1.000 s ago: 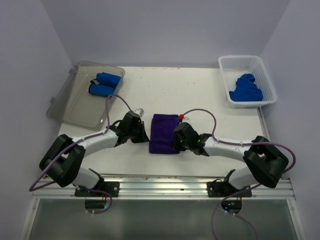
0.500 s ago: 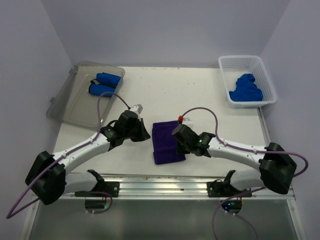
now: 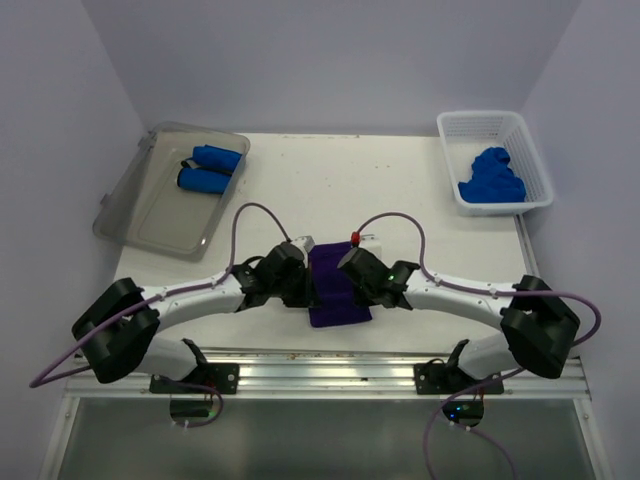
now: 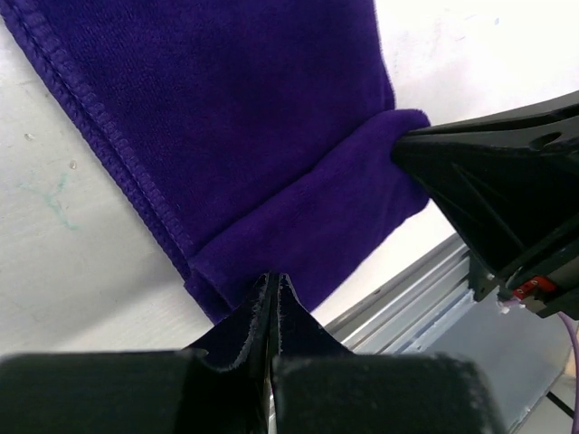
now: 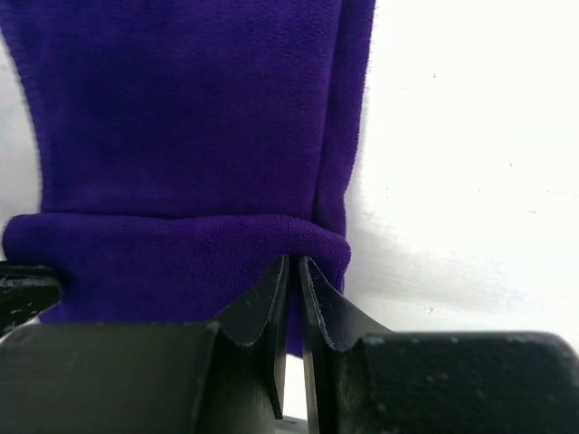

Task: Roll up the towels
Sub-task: Roll the towel

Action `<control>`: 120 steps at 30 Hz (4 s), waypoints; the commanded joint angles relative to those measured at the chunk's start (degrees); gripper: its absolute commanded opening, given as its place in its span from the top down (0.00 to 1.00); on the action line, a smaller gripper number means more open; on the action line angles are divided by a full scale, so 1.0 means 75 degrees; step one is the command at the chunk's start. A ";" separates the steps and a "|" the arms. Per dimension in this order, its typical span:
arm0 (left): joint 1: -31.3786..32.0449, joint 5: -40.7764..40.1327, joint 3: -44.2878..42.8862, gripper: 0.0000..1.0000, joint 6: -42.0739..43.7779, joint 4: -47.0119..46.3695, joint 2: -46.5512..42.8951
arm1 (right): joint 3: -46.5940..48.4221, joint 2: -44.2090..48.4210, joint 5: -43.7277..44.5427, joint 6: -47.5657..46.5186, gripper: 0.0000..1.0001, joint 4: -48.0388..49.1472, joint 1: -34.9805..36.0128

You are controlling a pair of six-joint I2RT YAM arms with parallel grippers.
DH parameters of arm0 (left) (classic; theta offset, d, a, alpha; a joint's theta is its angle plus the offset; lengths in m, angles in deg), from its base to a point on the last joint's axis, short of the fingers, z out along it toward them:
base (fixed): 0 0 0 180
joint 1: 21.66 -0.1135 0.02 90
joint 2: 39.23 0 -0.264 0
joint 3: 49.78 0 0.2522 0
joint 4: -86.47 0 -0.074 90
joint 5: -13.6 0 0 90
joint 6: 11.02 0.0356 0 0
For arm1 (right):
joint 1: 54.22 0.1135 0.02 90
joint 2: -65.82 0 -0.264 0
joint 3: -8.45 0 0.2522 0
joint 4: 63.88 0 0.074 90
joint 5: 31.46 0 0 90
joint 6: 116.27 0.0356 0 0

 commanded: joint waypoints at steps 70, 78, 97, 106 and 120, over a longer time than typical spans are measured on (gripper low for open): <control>-0.2645 0.1015 0.0771 0.39 0.0287 0.0532 -0.1902 | -0.0388 -0.0590 -0.1321 -0.3309 0.97 0.3263 0.1871; -0.2540 0.1812 0.1685 0.22 -0.0393 -0.1293 -0.1740 | -0.0927 -0.0272 -0.3795 -0.2595 0.98 0.4047 0.0663; -0.1824 0.1437 0.1487 0.47 -0.1050 -0.2960 0.0615 | -0.1771 0.0056 -0.5145 -0.1949 0.99 0.4799 -0.0194; -0.1754 0.1251 0.0890 0.96 -0.1074 -0.1535 0.0358 | -0.1444 0.0525 -0.4244 -0.2464 0.54 0.3664 -0.0171; -0.1731 0.1144 0.0467 1.00 -0.1214 -0.0347 0.0463 | 0.0783 0.0093 0.0995 -0.3894 0.22 0.1260 0.2547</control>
